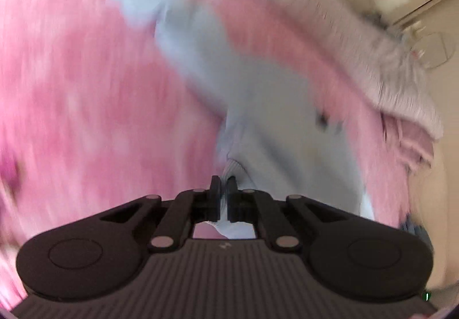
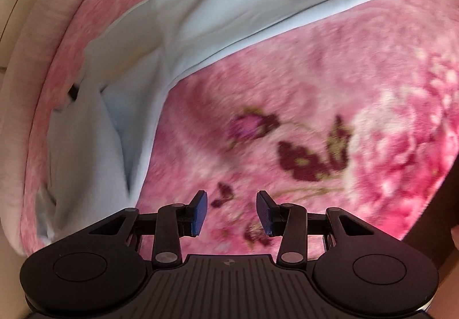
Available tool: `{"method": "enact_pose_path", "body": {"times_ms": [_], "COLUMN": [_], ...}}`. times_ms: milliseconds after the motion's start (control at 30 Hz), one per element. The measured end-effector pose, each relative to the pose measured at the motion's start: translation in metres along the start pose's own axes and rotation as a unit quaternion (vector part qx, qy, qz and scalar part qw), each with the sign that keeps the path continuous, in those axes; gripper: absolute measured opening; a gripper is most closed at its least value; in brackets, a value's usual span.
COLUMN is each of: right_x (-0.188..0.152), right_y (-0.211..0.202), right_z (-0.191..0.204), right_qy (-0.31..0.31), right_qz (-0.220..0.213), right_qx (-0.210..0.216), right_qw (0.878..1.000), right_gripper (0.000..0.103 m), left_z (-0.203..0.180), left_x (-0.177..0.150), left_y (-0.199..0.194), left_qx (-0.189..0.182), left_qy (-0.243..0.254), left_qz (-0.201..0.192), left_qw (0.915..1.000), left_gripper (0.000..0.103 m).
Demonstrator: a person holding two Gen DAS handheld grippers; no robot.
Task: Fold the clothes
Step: 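Grasp the sweatshirt hem with the left gripper while the right gripper grasps the sleeve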
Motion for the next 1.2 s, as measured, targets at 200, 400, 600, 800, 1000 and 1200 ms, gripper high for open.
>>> {"method": "enact_pose_path", "body": {"times_ms": [200,400,600,800,1000,1200], "right_x": [-0.014,-0.04,-0.059,-0.068,-0.035,-0.017], "right_y": [0.014,0.047,0.077,0.087,-0.008,-0.078], "right_z": [0.022,0.075,0.11,0.121,0.08,-0.038], "right_qy": [0.013,-0.007,0.06,0.031,-0.054,-0.121], "right_qz": [0.012,0.027,0.023,0.048,0.076,0.117], "right_qx": [0.05,0.104,0.164,0.151,0.136,-0.022], "right_qw": [0.999,0.994,0.984,0.987,0.986,0.986], "right_gripper": [0.043,0.043,0.043,0.013,0.01,0.01], "left_z": [0.016,0.012,0.023,0.021,0.008,0.043], "left_x": [0.102,0.108,0.106,0.099,0.041,-0.104], "left_y": [0.041,0.086,0.086,0.074,0.005,-0.03], "left_qx": [0.059,0.09,0.081,0.068,-0.037,0.017], "left_qy": [0.026,0.068,0.065,0.081,0.074,0.066], "left_qz": [-0.03,0.006,0.029,0.043,0.105,0.236], "left_qw": [0.9975,0.9936,0.9942,0.9935,0.9911,0.9693], "left_gripper": [0.001,0.001,0.001,0.001,0.001,0.002]}}
Point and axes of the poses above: each gripper's, at about its wrist camera, not at the fingertips, and y roughly the way its jaws point, z to its left, x to its top, the point moved 10 cm from there along y, roughly the way its jaws point, and after that the axes turned 5 degrees about -y, right-handed, at the moved point
